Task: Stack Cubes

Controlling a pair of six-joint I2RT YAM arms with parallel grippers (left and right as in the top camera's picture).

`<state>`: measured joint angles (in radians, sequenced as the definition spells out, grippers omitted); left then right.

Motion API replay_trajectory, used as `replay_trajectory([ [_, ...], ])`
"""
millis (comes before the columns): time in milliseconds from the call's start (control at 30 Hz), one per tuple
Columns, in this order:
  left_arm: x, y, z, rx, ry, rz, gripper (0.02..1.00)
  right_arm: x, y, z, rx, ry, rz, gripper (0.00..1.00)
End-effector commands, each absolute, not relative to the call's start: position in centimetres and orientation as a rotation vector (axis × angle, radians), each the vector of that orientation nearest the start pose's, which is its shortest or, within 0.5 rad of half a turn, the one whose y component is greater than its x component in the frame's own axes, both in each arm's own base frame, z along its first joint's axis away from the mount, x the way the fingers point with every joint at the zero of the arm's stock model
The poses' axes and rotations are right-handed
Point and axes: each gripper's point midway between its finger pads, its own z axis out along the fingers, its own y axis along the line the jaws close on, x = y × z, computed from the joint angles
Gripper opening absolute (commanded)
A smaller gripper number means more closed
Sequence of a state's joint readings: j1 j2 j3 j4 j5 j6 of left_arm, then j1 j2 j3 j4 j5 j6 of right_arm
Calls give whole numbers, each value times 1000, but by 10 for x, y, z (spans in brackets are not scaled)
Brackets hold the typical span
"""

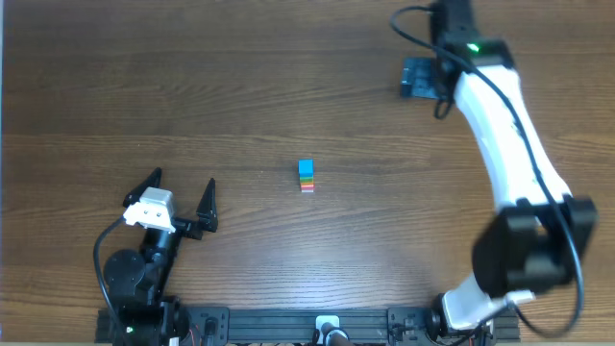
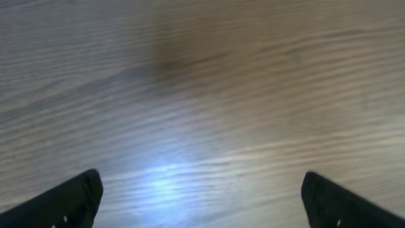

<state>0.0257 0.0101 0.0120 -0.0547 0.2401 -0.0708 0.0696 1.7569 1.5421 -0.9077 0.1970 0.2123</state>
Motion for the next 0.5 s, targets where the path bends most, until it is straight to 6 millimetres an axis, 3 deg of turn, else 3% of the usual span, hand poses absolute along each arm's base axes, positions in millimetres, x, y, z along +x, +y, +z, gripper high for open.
replay_trajectory([
  [33,242,-36,163,125,1620,-225,998,399,-26,193,225,2516,-147,993],
  [167,242,-36,163,125,1620,-225,998,367,-30,200,209,2418,-77,993],
  [500,242,-36,163,125,1620,-225,998,278,-7,223,109,2020,51,993],
])
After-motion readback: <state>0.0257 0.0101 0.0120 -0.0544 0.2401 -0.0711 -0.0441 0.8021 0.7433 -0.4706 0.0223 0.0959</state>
